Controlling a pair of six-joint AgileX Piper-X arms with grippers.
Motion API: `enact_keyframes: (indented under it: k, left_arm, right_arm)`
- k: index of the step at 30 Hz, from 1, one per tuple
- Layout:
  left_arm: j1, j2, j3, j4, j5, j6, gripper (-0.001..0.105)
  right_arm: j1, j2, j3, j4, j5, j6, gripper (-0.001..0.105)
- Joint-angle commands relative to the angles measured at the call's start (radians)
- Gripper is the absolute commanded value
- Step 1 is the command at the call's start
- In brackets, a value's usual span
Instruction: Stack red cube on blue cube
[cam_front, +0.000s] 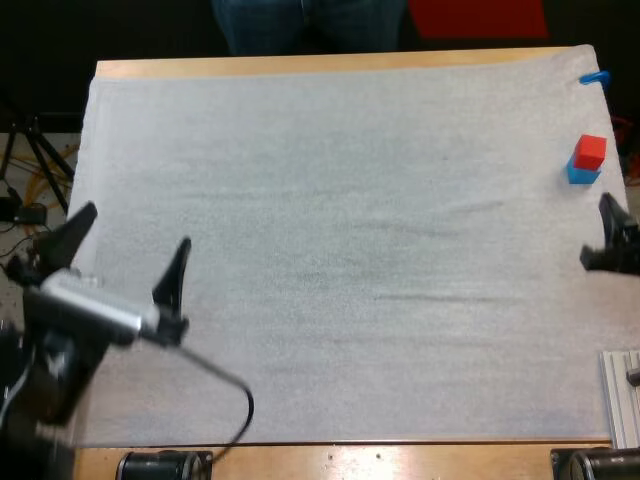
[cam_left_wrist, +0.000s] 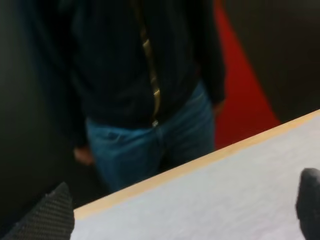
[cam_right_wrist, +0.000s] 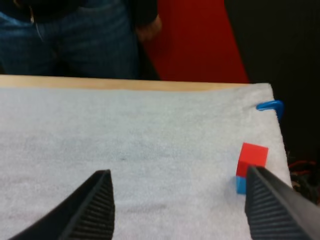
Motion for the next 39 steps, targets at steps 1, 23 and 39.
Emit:
enact_keyframes:
  k: [1, 23, 39]
  left_arm:
    - [-0.014, -0.029, -0.001, 0.036, 0.007, 0.0, 0.087]
    - [-0.019, -0.617, -0.005, 0.472, 0.0, 0.031, 0.087]
    - [-0.015, -0.629, 0.009, 0.617, -0.011, 0.036, 0.087]
  right_arm:
    - [0.001, -0.044, 0.016, 0.018, 0.007, 0.013, 0.056]
    - [0.001, -0.618, 0.098, 0.209, 0.009, 0.06, 0.056]
    - [-0.001, -0.699, 0.096, 0.273, -0.032, 0.035, 0.056]
